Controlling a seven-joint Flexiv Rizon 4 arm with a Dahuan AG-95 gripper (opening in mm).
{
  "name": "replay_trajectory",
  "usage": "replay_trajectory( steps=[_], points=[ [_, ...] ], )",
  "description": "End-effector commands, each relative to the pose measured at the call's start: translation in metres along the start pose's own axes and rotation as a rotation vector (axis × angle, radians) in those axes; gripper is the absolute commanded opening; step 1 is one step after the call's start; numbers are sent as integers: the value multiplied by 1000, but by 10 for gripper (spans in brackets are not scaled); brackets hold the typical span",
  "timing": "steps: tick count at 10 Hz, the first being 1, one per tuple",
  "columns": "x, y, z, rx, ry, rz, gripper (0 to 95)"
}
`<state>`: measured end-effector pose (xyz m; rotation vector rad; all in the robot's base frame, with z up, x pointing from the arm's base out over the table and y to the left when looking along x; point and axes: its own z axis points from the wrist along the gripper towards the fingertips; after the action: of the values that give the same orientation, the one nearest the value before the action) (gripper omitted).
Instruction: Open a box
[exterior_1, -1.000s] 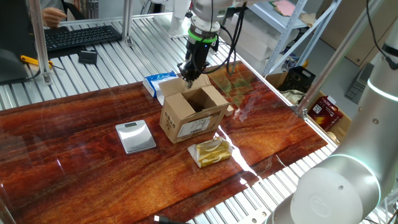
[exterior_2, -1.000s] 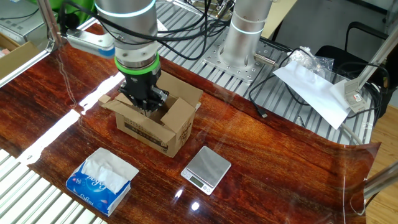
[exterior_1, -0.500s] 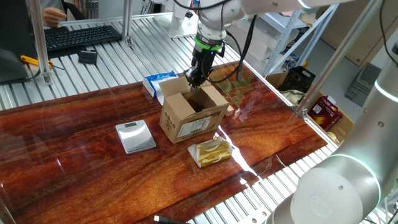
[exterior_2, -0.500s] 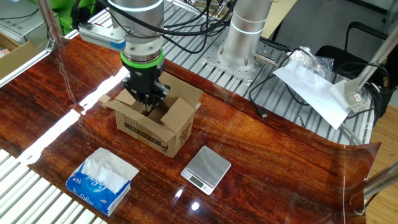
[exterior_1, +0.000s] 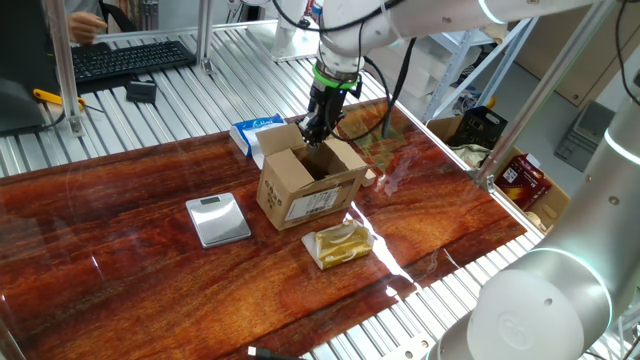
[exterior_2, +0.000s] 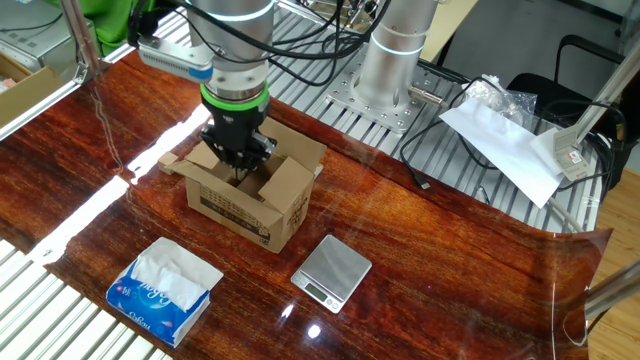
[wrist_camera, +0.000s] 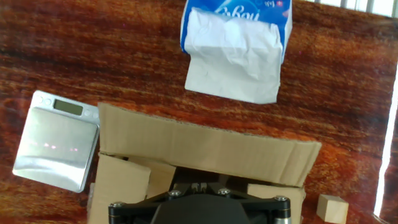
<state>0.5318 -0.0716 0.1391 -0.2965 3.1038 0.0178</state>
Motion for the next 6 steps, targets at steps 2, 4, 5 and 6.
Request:
replay_trajectory(
  steps=[2, 4, 5, 6],
  points=[
    [0, 0, -1, -5, 5, 7, 0],
    [0, 0, -1, -14, 9, 41, 0],
    [0, 0, -1, -10, 6, 64, 0],
    [0, 0, -1, -18, 5, 92, 0]
  ],
)
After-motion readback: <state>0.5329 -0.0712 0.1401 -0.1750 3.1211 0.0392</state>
